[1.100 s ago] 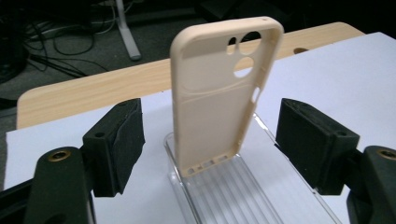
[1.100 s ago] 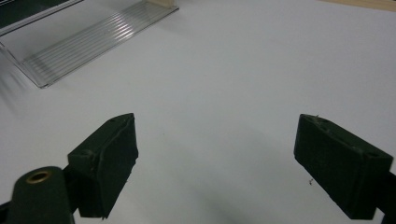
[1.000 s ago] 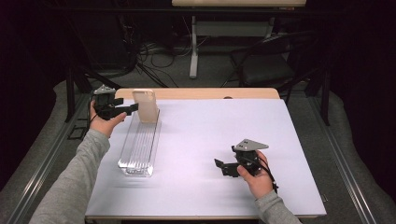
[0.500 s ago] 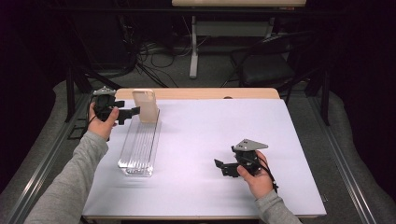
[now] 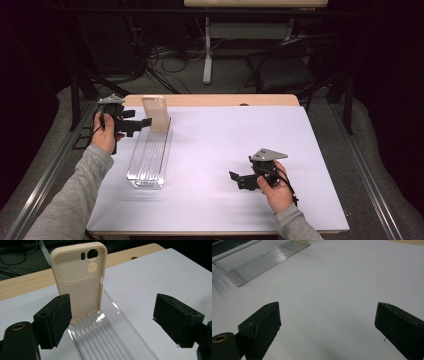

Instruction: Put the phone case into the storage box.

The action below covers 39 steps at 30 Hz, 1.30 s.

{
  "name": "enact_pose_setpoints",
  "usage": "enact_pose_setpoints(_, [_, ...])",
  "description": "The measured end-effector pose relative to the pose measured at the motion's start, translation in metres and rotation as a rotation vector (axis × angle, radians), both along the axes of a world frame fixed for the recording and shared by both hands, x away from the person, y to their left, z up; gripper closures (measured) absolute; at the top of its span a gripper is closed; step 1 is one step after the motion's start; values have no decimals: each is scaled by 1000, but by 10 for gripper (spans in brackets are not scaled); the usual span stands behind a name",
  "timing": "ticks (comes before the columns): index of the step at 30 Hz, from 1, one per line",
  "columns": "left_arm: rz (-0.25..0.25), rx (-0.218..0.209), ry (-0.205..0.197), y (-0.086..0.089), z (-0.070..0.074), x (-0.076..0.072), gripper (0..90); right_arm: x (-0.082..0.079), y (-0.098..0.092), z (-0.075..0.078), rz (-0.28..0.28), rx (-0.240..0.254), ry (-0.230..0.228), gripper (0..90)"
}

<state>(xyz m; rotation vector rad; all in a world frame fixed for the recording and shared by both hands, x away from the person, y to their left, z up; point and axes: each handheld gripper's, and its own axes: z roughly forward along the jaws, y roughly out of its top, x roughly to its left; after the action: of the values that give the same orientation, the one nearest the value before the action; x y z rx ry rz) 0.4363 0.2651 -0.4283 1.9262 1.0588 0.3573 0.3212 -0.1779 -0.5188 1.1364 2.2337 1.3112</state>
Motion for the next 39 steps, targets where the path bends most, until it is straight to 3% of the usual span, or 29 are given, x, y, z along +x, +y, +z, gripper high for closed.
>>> enact_pose_setpoints(7, [-67,16,-14,-9,5,-15,153,-1,-1,3,10,-7,-8,24])
enact_pose_setpoints(13, [-113,50,1,-13,6,-25,154,-3,-1,5,16,-13,-13,16])
enact_pose_setpoints(27, [-171,36,-48,-26,14,-54,153,-3,0,6,33,-37,-11,0])
enact_pose_setpoints(32, [-187,4,-39,-32,10,-61,154,-3,-1,7,35,-43,-13,0])
enact_pose_setpoints(39, [-205,19,-53,-45,3,-70,153,-3,-2,8,32,-40,-16,0])
